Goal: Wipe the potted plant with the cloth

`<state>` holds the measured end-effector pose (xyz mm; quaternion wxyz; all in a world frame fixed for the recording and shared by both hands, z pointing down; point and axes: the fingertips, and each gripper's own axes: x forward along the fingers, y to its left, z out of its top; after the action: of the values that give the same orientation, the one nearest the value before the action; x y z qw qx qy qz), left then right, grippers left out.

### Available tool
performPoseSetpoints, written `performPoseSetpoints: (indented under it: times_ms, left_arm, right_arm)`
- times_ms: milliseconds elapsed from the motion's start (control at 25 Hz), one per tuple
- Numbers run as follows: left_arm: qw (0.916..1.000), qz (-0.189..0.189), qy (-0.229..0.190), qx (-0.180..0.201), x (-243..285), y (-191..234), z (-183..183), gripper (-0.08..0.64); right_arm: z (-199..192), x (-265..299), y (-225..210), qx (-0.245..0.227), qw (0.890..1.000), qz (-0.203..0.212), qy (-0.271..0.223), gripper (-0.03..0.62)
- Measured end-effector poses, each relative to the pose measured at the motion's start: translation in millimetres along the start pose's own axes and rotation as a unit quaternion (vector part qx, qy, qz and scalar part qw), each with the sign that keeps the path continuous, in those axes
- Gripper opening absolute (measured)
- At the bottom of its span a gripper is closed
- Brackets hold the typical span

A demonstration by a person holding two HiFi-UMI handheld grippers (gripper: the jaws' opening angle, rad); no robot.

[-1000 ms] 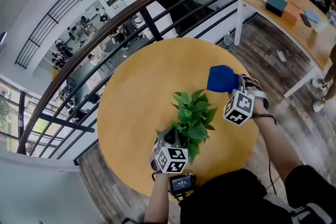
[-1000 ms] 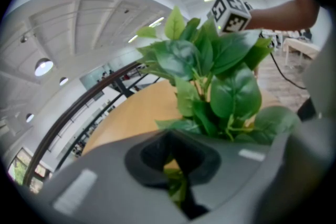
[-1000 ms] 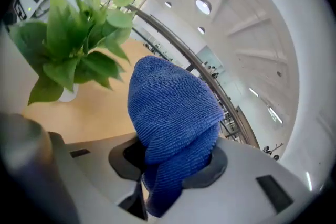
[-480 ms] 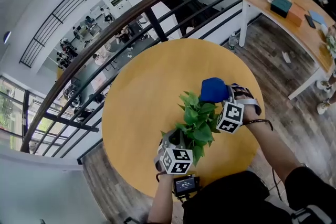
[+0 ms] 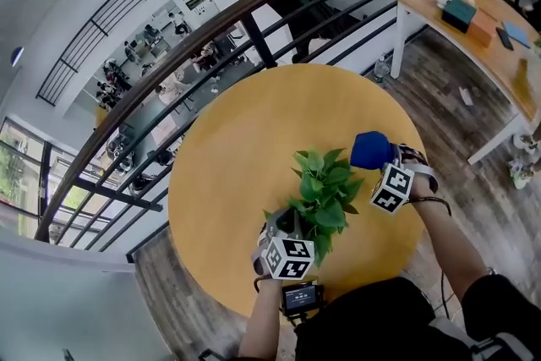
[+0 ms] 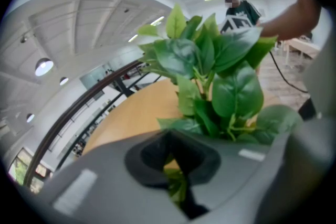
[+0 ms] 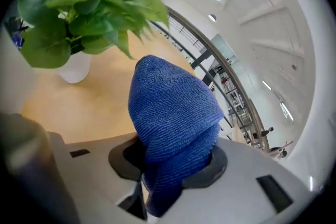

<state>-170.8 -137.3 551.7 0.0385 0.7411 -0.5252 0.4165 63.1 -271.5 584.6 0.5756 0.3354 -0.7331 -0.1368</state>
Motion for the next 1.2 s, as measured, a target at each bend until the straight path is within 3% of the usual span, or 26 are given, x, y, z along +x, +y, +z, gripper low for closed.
performPoseSetpoints:
  times_ms: [120, 240, 360, 440, 520, 640, 760, 960, 1200]
  left_arm:
    - [1.0, 0.002, 0.0, 0.0, 0, 1, -1, 0.002]
    - [1.0, 0.002, -0.001, -0.001, 0, 0, 1, 0.002]
    - [1.0, 0.002, -0.001, -0.002, -1, 1, 2, 0.002]
    - [1.0, 0.002, -0.001, -0.004, -1, 2, 1, 0.002]
    - [1.0, 0.002, -0.001, -0.005, -3, 2, 0, 0.002]
    - [1.0, 0.001, -0.001, -0.004, -4, 1, -2, 0.002]
    - [1.0, 0.001, -0.001, -0.005, -3, 2, -2, 0.002]
    - [1.0, 0.002, 0.001, -0.003, -3, 3, -6, 0.002]
    - [1.0, 0.001, 0.003, 0.0, -4, 4, -7, 0.002]
  right_arm:
    - [32, -30, -49, 0.015, 0.997, -0.057, -0.052, 0.15]
    - [82, -77, -86, -0.007, 0.985, -0.113, -0.129, 0.15]
    - [136, -121, -94, -0.071, 0.964, -0.157, -0.202, 0.15]
    - [163, -130, -81, -0.134, 0.95, -0.167, -0.226, 0.15]
    - [173, -118, -59, -0.199, 0.943, -0.157, -0.217, 0.15]
    - [161, -85, -31, -0.246, 0.945, -0.119, -0.181, 0.15]
    - [138, -59, -21, -0.244, 0.954, -0.092, -0.145, 0.15]
    - [101, -39, -23, -0.22, 0.967, -0.085, -0.099, 0.15]
    - [53, -21, -32, -0.214, 0.973, -0.083, -0.034, 0.15]
